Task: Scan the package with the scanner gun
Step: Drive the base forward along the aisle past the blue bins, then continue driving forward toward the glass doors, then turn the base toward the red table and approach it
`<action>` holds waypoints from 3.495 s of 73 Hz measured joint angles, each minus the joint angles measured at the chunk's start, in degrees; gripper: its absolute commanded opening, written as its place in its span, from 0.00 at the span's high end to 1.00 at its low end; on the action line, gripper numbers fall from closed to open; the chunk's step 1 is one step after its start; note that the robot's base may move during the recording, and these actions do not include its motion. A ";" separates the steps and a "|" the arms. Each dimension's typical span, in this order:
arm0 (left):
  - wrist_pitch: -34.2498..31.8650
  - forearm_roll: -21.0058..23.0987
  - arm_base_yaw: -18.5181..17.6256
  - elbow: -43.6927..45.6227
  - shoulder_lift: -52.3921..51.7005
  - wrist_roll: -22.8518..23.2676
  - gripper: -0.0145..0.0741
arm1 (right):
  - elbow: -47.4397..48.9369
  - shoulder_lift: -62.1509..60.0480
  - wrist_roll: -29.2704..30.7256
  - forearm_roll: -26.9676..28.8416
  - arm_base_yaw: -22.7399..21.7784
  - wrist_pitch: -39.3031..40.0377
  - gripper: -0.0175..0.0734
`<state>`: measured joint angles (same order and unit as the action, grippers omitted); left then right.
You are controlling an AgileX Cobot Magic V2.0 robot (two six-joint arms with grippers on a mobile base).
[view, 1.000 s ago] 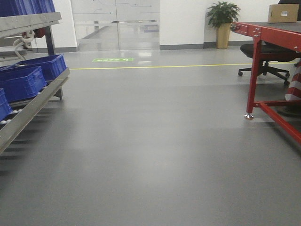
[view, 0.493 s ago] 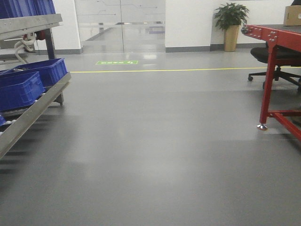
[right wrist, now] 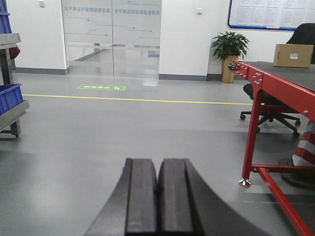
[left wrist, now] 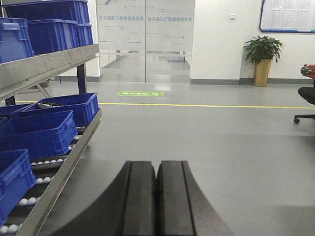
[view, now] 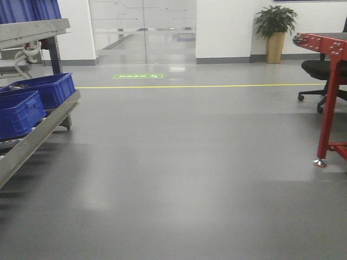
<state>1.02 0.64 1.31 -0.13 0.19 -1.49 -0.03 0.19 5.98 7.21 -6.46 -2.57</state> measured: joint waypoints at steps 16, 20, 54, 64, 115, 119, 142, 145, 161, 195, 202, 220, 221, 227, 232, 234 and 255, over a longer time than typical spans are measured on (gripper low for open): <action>0.00 0.00 0.00 0.00 0.00 0.00 0.96 | 0.00 0.00 0.00 0.00 0.00 0.00 0.98; 0.00 0.00 0.00 0.00 0.00 0.00 0.96 | 0.00 0.00 0.00 0.00 0.00 0.00 0.98; 0.00 0.00 0.00 0.00 0.00 0.00 0.96 | 0.00 0.00 0.00 0.00 0.00 0.00 0.98; 0.00 0.00 0.00 0.00 0.00 0.00 0.96 | 0.00 0.00 0.00 0.00 0.00 0.00 0.98; 0.00 0.00 0.00 0.00 0.00 0.00 0.96 | 0.00 0.00 0.00 0.00 0.00 0.00 0.98; 0.00 0.00 0.00 0.00 0.00 0.00 0.96 | 0.00 0.00 0.00 0.00 0.00 0.00 0.98; 0.00 0.00 0.00 0.00 0.00 0.00 0.96 | 0.00 0.00 0.00 0.00 0.00 0.00 0.98; 0.00 0.00 0.00 0.00 0.00 0.00 0.96 | 0.00 0.00 0.00 0.00 0.00 0.00 0.98; 0.00 0.00 0.00 0.00 0.00 0.00 0.96 | 0.00 0.00 0.00 0.00 0.00 0.00 0.98; 0.00 0.00 0.00 0.00 0.00 0.00 0.96 | 0.00 0.00 0.00 0.00 0.00 0.00 0.98; 0.00 0.00 0.00 0.00 0.00 0.00 0.96 | 0.00 0.00 0.00 0.00 0.00 0.00 0.98; 0.00 0.00 0.00 0.00 0.00 0.00 0.96 | 0.00 0.00 0.00 0.00 0.00 0.00 0.98; 0.00 0.00 0.00 0.00 0.00 0.00 0.96 | 0.00 0.00 0.00 0.00 0.00 0.00 0.98; 0.00 0.00 0.00 0.00 0.00 0.00 0.96 | 0.00 0.00 0.00 0.00 0.00 0.00 0.98; 0.00 0.00 0.00 0.00 0.00 0.00 0.96 | 0.00 0.00 0.00 0.00 0.00 0.00 0.98; 0.00 0.00 0.00 0.00 0.00 0.00 0.96 | 0.00 0.00 0.00 0.00 0.00 0.00 0.98; 0.00 0.00 0.00 0.00 0.00 0.00 0.96 | 0.00 0.00 0.00 0.00 0.00 0.00 0.98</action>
<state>1.02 0.64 1.31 -0.13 0.19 -1.49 -0.03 0.19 5.98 7.21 -6.46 -2.57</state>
